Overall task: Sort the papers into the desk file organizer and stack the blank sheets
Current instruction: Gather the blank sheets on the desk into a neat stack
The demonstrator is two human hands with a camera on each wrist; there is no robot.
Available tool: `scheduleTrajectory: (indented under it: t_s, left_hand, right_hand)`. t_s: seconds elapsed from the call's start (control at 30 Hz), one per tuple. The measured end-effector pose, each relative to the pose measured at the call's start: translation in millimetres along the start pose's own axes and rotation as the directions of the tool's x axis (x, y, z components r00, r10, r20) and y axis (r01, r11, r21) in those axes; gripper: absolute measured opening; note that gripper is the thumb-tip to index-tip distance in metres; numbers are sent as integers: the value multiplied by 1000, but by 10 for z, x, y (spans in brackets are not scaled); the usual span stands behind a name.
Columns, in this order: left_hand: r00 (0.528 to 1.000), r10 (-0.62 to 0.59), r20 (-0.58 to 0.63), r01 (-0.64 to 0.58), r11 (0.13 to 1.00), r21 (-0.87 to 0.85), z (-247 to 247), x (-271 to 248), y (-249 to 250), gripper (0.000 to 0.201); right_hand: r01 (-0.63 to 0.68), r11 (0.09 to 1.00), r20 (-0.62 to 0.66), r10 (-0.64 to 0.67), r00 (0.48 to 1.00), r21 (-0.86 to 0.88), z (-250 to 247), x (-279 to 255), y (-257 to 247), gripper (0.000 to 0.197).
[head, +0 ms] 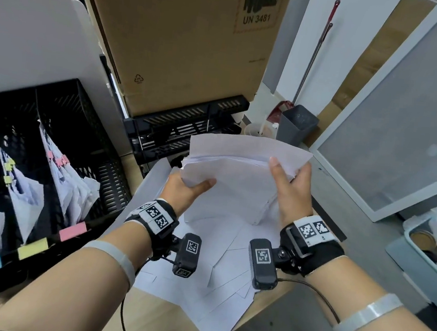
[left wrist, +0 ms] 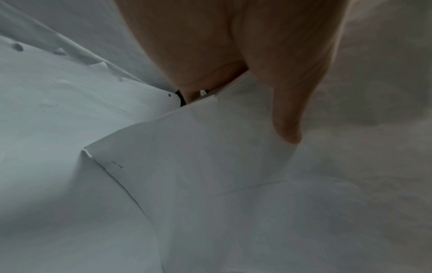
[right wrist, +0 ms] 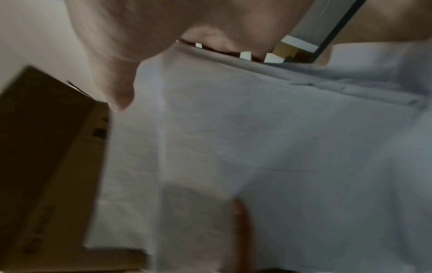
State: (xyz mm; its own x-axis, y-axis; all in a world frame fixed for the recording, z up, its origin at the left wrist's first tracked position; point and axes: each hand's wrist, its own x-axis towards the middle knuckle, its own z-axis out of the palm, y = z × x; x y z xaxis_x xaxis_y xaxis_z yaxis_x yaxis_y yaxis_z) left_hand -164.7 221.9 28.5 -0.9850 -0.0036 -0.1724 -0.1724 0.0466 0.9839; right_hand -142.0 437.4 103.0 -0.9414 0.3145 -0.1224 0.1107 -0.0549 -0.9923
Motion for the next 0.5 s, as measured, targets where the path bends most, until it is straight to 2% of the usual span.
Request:
scheduleTrajectory:
  t_s: [0.13, 0.23, 0.33, 0.5]
  left_hand:
    - [1000, 4, 26, -3, 1000, -22, 26, -6, 38, 19]
    - [999, 0, 52, 2, 1000, -28, 34, -11, 55, 22]
    - [998, 12, 56, -10, 999, -31, 24, 0, 55, 29]
    - [998, 34, 61, -32, 999, -39, 2, 16, 28, 34]
  right_hand:
    - [-11, 998, -121, 18, 992, 55, 103, 126, -223, 77]
    - [-64, 998, -171, 65, 983, 10, 127, 184, -263, 67]
    - [-39, 996, -221, 19, 975, -86, 104, 210, -194, 51]
    - [-4, 984, -190, -30, 981, -177, 105, 217, -110, 48]
